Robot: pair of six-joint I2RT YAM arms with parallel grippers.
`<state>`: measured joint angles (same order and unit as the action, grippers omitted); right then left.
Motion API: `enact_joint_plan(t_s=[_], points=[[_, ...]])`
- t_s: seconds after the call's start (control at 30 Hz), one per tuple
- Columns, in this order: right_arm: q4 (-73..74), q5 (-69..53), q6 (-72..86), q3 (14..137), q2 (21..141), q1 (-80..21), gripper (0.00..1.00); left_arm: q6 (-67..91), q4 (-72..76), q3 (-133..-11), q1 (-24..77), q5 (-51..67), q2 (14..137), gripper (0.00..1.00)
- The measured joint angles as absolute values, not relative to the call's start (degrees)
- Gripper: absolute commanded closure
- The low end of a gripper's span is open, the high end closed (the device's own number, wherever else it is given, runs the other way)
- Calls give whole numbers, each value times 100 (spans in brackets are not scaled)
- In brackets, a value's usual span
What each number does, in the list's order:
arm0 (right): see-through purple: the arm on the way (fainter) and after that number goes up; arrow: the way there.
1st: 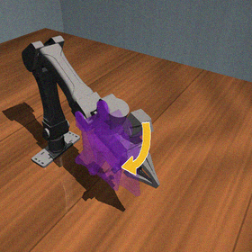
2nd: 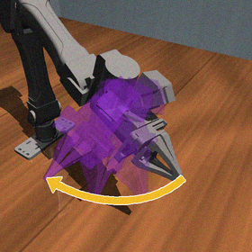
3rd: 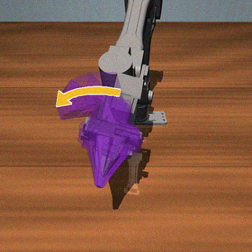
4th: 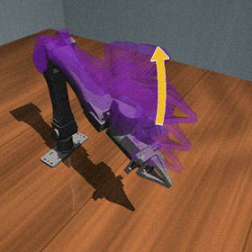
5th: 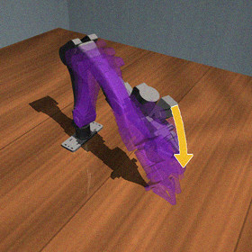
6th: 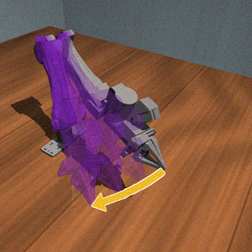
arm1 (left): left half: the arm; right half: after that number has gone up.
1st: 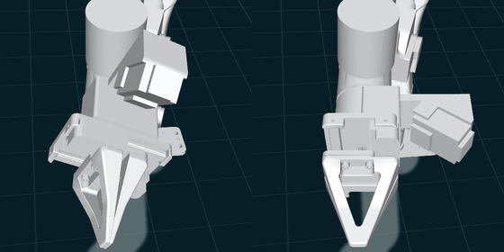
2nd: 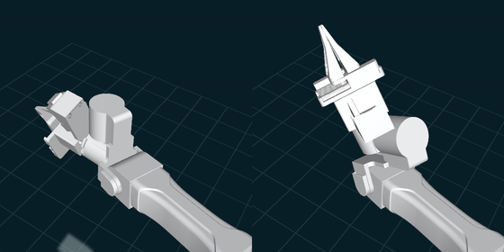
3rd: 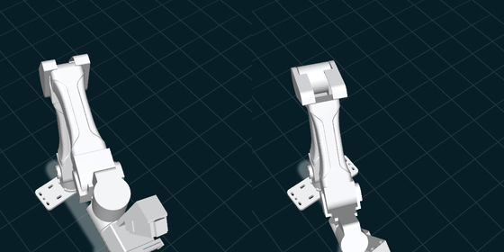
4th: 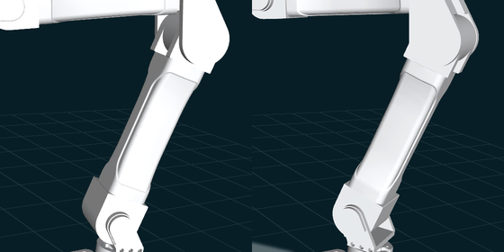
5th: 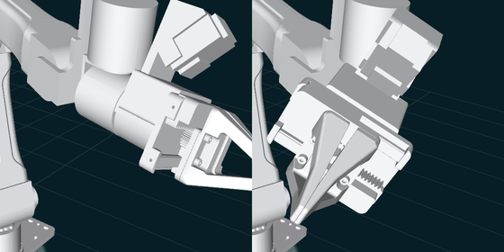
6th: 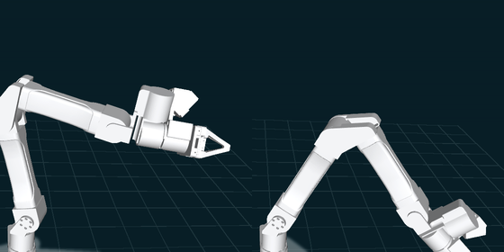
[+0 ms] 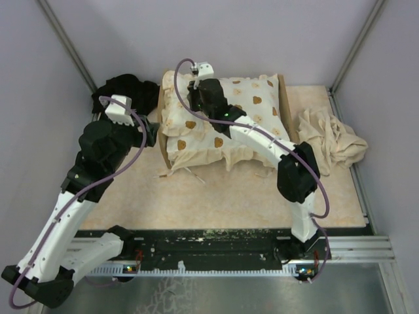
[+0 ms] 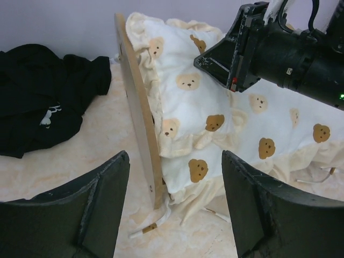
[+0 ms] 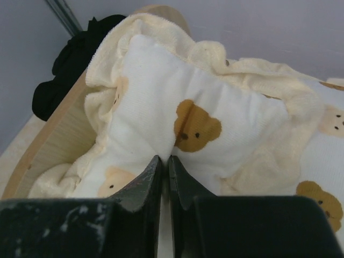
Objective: Set up the pet bed
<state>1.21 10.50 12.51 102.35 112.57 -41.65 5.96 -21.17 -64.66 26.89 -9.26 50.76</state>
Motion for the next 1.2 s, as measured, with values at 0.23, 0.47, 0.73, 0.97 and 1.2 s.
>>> enact_joint_plan(t_s=[0.23,0.47,0.73,0.97,1.2], points=[[554,1389,1363,10597,11367,-4163,53,593,-2147,-6364,2689,-919,5068,28],[1074,1514,1223,10667,11128,-4119,45,725,-2029,-6307,2689,-602,5544,36],[1166,1288,1192,8617,9166,-3712,44,749,-1634,-6893,2689,-320,6980,45],[923,1098,1157,7011,7293,-3662,44,775,-1243,-8090,2602,-392,8766,57],[1002,982,1155,6080,6359,-3662,44,899,-1264,-8884,2349,-604,10064,63]])
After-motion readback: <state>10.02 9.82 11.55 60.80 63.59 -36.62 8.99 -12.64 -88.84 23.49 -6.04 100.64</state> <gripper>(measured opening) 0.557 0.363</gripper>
